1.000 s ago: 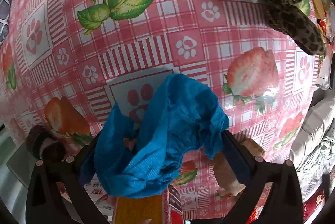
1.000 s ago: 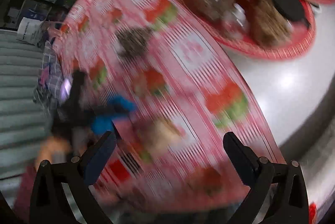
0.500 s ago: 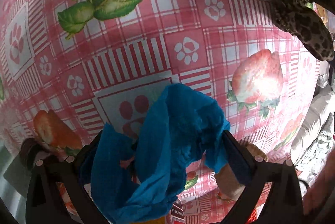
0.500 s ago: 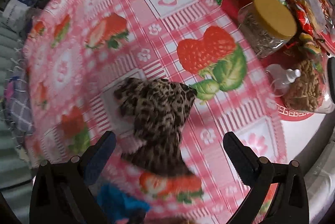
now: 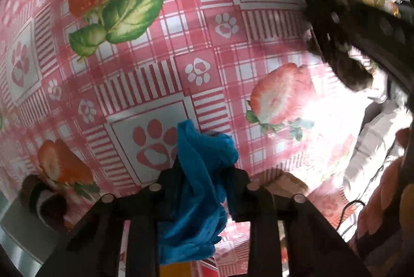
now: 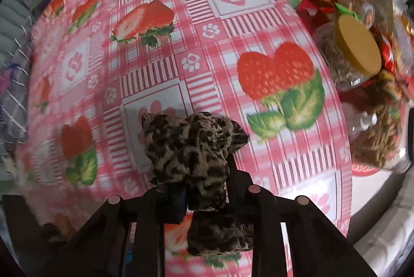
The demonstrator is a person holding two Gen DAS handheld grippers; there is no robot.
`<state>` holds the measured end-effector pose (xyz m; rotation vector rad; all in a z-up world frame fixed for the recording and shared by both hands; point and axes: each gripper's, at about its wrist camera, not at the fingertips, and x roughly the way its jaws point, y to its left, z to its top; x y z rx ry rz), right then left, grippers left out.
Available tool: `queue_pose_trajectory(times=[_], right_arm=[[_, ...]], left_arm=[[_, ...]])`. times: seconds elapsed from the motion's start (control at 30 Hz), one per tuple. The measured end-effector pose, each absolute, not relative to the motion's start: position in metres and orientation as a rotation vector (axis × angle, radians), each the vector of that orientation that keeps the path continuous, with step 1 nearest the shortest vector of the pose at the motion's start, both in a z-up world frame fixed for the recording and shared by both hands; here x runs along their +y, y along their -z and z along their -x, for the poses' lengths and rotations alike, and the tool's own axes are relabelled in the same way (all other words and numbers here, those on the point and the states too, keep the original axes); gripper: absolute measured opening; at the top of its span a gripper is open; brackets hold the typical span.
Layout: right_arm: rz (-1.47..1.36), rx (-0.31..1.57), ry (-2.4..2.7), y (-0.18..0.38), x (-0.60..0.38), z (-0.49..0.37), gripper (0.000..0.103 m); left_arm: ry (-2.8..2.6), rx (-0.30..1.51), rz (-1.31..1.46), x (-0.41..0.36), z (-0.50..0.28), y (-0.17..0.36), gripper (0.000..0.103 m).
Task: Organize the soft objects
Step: 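Grasp the blue cloth with the left tool while the right tool grasps the leopard scrunchie, then carry the blue cloth and leopard scrunchie with both tools over the box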
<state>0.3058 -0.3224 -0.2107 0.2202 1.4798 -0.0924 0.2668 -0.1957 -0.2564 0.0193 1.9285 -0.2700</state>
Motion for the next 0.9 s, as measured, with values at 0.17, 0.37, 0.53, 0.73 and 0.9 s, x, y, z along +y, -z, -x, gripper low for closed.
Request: queue_pose_trajectory(times=[0.17,0.37,0.53,0.73,0.9], right_arm=[[-0.292,1.450,0.048,0.183,-0.342,-0.274,0.026],[-0.338,1.428,0.014,0.148,-0.359,-0.239,0.026],[-0.363,1.421,-0.023,0.129,-0.372,-0.201,0.026],[-0.375,1.441,-0.051,0.115,-0.384,-0.160,0.026],[-0.349,1.468,-0.073,0.113,-0.391,-0.122,0.026]], left_arm=[[0.232,1.826,0.039,-0.177,-0.263,0.228,0.025],[0.227,1.582,0.042,-0.173,-0.251,0.160,0.025],[0.248,1.475,0.002,-0.189,-0.215,0.119,0.025],[0.296,1.423,-0.061,-0.223,-0.167,0.098,0.025],[0.333,1.432,-0.106,-0.241,-0.125,0.091,0.025]])
